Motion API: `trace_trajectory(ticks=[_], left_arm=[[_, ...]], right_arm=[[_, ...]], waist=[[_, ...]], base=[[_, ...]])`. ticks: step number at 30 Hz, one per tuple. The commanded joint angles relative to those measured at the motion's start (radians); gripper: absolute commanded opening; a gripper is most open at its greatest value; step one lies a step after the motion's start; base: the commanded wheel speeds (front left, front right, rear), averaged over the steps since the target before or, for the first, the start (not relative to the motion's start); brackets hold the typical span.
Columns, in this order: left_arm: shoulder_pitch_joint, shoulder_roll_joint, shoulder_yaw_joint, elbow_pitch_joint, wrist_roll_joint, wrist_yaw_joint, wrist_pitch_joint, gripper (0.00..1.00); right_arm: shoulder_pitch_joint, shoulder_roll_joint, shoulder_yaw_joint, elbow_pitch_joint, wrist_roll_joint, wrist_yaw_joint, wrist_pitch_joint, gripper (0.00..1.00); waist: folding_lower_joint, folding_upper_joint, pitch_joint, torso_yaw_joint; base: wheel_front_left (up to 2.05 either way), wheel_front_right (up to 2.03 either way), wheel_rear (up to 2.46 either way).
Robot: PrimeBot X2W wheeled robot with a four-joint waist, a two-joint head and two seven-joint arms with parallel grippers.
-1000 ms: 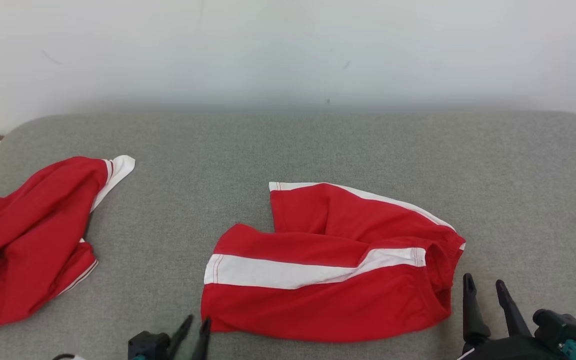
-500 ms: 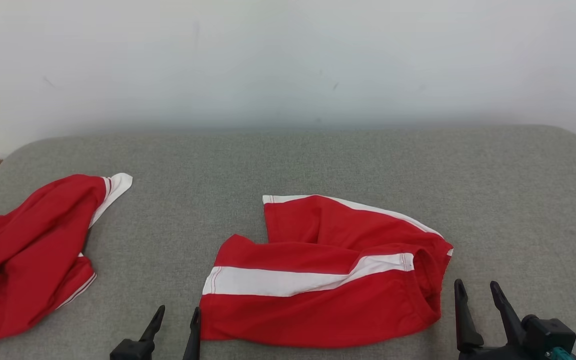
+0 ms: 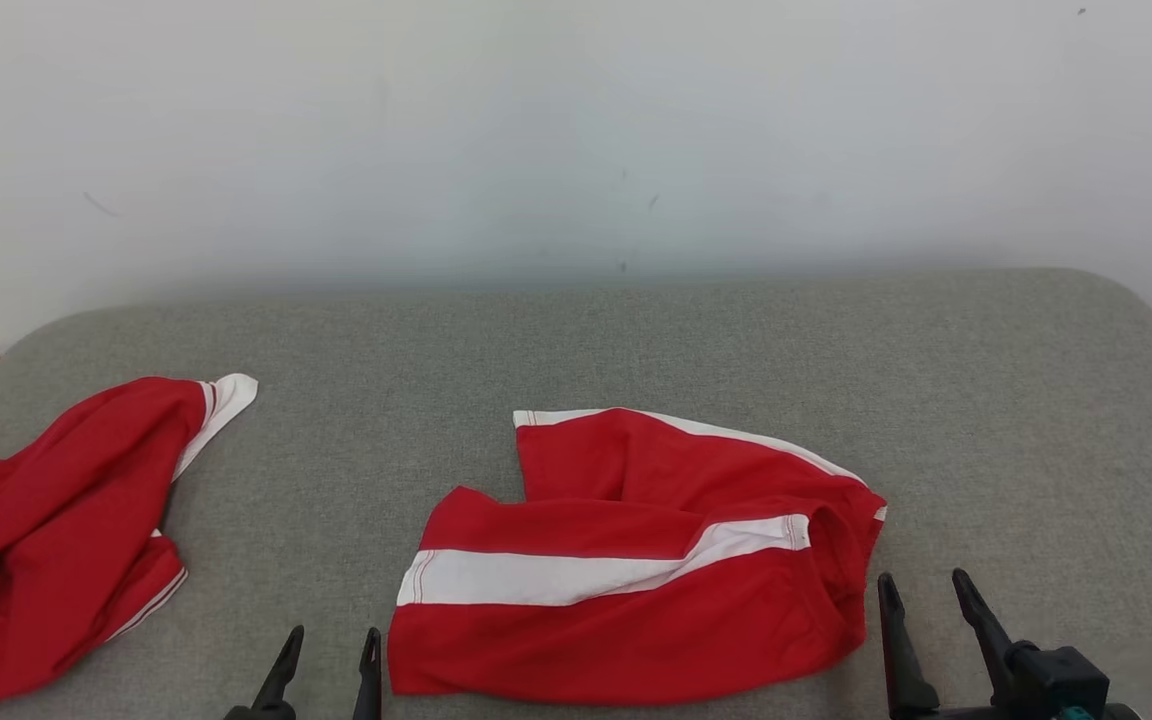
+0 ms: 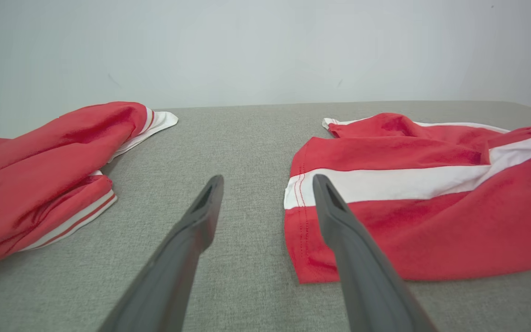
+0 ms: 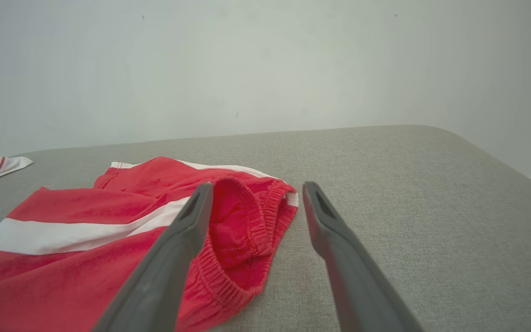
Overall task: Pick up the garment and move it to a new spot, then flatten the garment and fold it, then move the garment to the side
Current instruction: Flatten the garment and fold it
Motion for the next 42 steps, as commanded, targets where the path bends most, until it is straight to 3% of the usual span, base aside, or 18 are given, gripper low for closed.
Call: trace_trajectory(ticks=[1,14,27,35,42], left_arm=[[0.023,0.001,0.007,-0.006,0.013,0.009,-0.002,1.0],[0.006,0.001,-0.003,-0.001,0.005,0.005,-0.002,1.0],[-0.179,0.001,-0.033,0.059,-0.018,-0.059,-0.002,1.0],[-0.287,0.001,-0.071,0.074,-0.02,-0.051,-0.002,1.0],[-0.291,0.001,-0.081,0.072,-0.028,-0.045,-0.002,1.0]], right_arm=[[0.021,0.005,0.009,-0.002,-0.016,-0.001,-0.001,1.0],[0.0,-0.001,0.037,0.022,0.014,-0.001,-0.001,1.0],[-0.167,0.004,0.097,0.091,0.099,-0.001,-0.001,1.0],[-0.272,0.005,0.129,0.156,0.174,-0.001,-0.001,1.0],[-0.254,0.002,0.153,0.153,0.2,-0.001,-0.001,1.0]], waist=[[0.0,0.0,0.001,-0.001],[0.0,0.0,0.022,0.003],[0.0,0.0,0.18,-0.001],[0.0,0.0,0.271,0.004],[0.0,0.0,0.286,0.008]], base=[[0.0,0.0,0.0],[0.0,0.0,0.0],[0.0,0.0,0.0],[0.0,0.0,0.0],[0.0,0.0,0.0]])
